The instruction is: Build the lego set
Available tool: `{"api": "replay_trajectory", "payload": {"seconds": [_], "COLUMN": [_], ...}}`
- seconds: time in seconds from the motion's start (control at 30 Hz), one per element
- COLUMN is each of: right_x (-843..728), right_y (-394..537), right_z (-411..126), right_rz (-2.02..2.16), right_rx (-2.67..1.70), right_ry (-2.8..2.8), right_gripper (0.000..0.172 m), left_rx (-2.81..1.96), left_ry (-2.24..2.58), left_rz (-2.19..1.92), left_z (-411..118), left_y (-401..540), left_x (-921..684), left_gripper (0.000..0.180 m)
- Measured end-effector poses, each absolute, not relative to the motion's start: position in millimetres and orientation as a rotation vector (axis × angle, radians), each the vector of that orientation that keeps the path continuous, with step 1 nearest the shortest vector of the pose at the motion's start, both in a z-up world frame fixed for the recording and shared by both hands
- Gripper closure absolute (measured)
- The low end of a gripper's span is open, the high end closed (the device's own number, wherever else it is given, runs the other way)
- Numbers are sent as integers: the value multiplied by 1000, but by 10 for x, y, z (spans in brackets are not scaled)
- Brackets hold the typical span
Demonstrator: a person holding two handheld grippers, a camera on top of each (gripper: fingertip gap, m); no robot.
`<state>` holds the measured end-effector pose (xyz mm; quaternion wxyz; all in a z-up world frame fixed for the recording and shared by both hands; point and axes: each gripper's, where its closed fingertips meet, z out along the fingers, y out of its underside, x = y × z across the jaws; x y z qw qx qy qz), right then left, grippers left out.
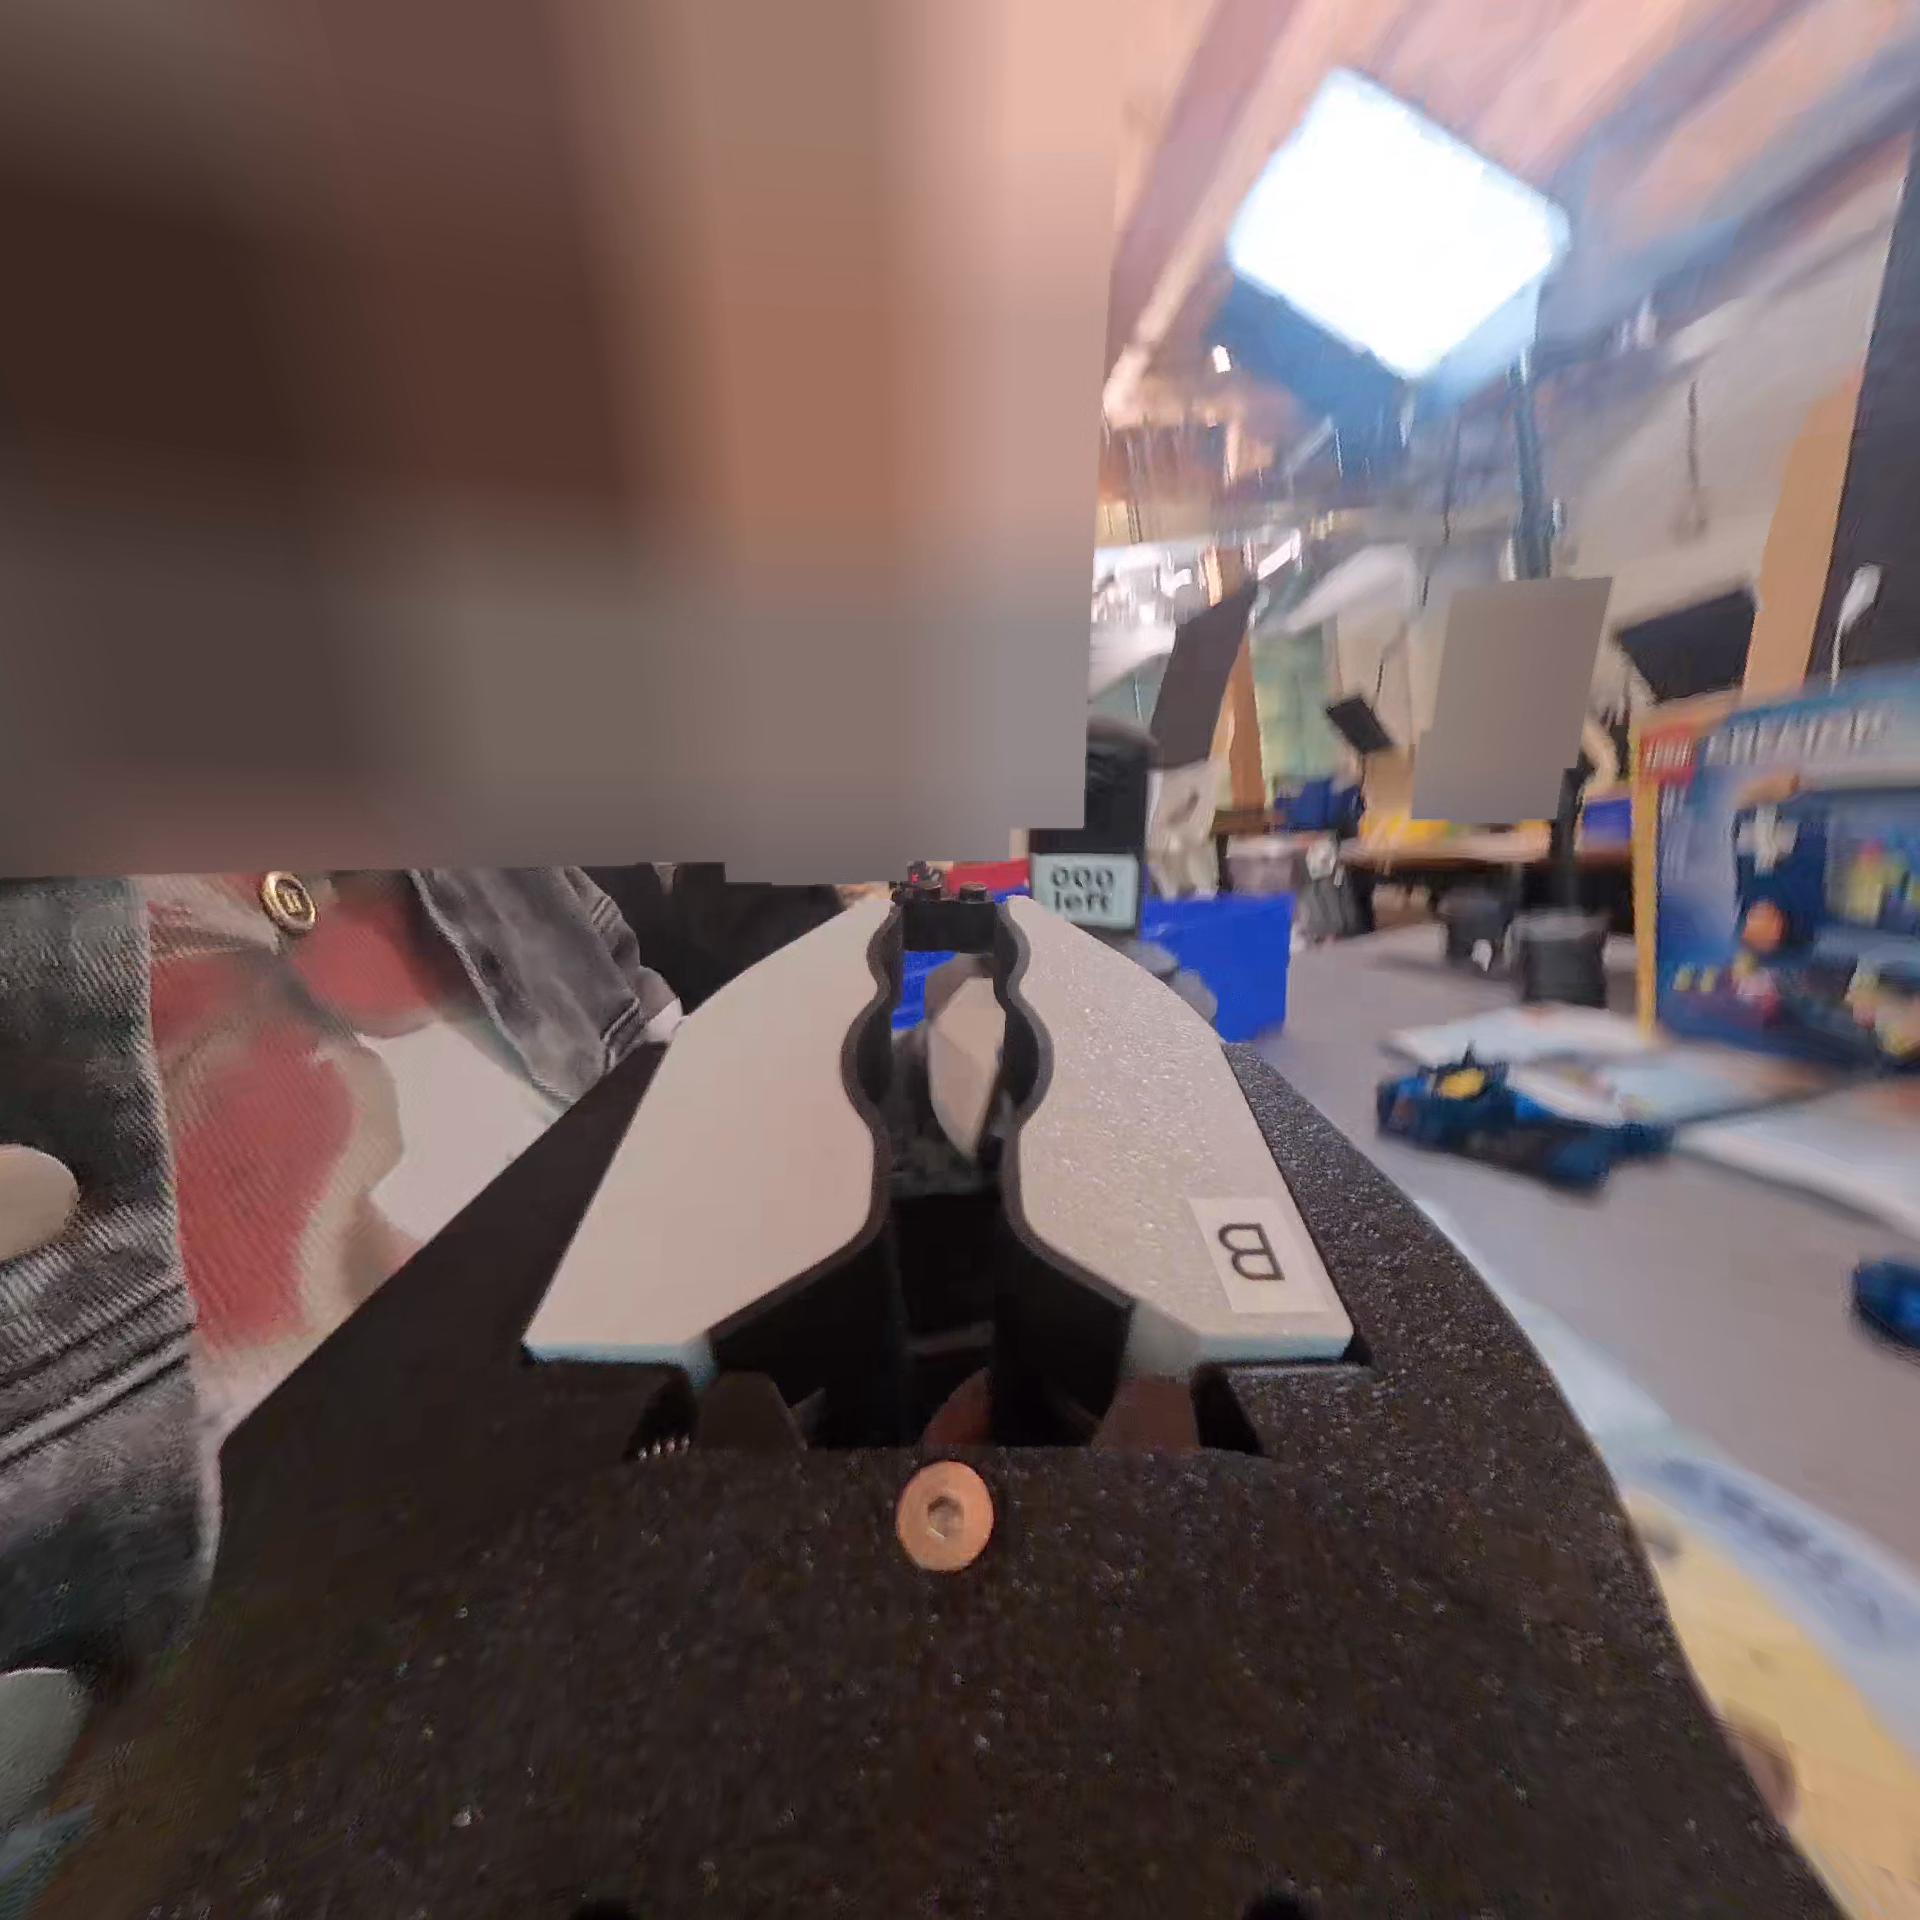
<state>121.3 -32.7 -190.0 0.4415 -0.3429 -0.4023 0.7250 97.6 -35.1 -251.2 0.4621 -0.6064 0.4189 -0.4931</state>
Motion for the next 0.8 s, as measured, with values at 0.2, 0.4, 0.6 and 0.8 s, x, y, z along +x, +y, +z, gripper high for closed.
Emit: {"api": "replay_trajectory", "payload": {"seconds": [0.2,0.4,0.6,0.8], "right_x": [1021,884,834,823], "right_y": [-498,-521,-550,-526], "right_z": [-1629,-1599,-1639,-1685], "right_rz": [1555,1566,1545,1520], "right_rx": [-532,-492,-484,-497], "right_ry": [-1051,-1069,-1093,-1110], "right_gripper": [156,156,156,156], "left_rx": [-1268,-1138,-1090,-1118], "left_ry": [495,438,420,437], "left_rz": [-2040,-2284,-2335,-2284], "left_z": [-1815,-1693,-1672,-1713], "left_y": [-427,-552,-581,-564], "left_x": [928,973,960,952], "left_gripper": [164,153,169,172]}}
